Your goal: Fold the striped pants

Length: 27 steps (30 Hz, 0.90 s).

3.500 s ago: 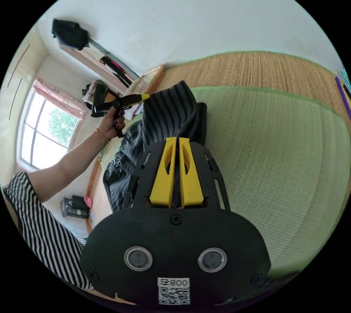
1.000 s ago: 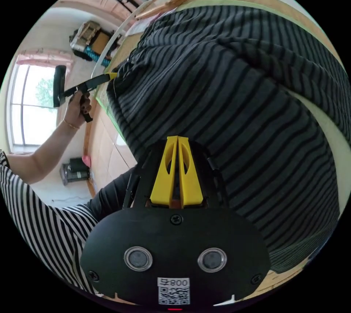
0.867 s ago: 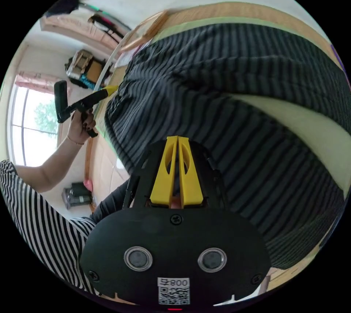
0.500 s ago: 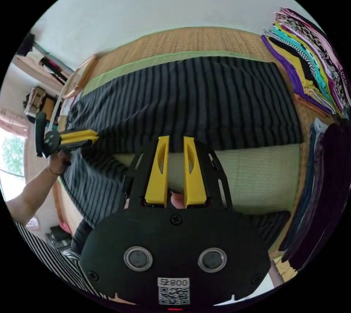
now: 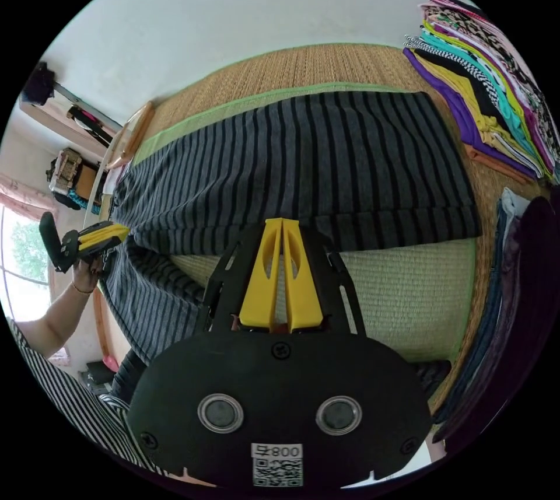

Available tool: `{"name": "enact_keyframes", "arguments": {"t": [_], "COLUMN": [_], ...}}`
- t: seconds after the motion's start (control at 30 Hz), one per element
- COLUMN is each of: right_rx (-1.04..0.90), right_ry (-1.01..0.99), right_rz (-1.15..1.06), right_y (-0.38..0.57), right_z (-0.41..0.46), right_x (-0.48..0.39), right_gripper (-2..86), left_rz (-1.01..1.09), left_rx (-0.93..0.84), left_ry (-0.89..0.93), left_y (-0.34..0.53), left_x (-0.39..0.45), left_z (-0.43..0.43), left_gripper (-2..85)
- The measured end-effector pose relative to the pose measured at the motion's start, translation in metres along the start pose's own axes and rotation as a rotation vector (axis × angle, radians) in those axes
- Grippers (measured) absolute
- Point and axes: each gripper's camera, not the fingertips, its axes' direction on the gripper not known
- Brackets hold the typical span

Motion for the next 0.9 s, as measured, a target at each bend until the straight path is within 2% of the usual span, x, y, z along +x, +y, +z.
{"name": "enact_keyframes", "arguments": {"t": [0.13, 0.23, 0.4, 0.47, 0.6, 0.67, 0.83, 0.9], "right_rx": [-0.006, -0.063, -0.153, -0.156, 0.046, 0.067, -0.069, -0.132], "right_ry": [0.069, 0.132, 0.209, 0.183, -0.006, 0.018, -0.018, 0.088], "right_rz": [0.028, 0.002, -0.054, -0.077, -0.054, -0.068, -0.048, -0.077], "right_y": [-0.008, -0.020, -0.028, -0.028, -0.011, -0.003, 0.001, -0.001], "right_z": [0.016, 0.042, 0.077, 0.078, 0.036, 0.033, 0.092, 0.124], "right_x": [0.011, 0.018, 0.028, 0.033, 0.058, 0.066, 0.089, 0.088], "right_gripper": [5.5, 7.0, 0.7, 0.1, 0.4, 1.0, 7.8, 9.1], "left_rz": [-0.010, 0.006, -0.016, -0.056, -0.070, -0.067, -0.077, -0.078], "left_rx": [-0.079, -0.158, -0.106, -0.027, 0.101, 0.094, -0.030, -0.065], "left_ry": [0.007, 0.011, 0.023, 0.043, 0.063, 0.044, 0.065, 0.055], "left_y": [-0.017, -0.028, -0.039, -0.041, -0.039, -0.040, -0.055, -0.062], "left_x": [0.001, 0.005, 0.008, 0.005, 0.009, 0.015, 0.016, 0.015], "left_z": [0.030, 0.051, 0.050, 0.039, 0.018, 0.022, 0.058, 0.069], "left_gripper": [6.5, 4.6, 0.9, 0.4, 0.3, 0.7, 4.1, 4.9]}}
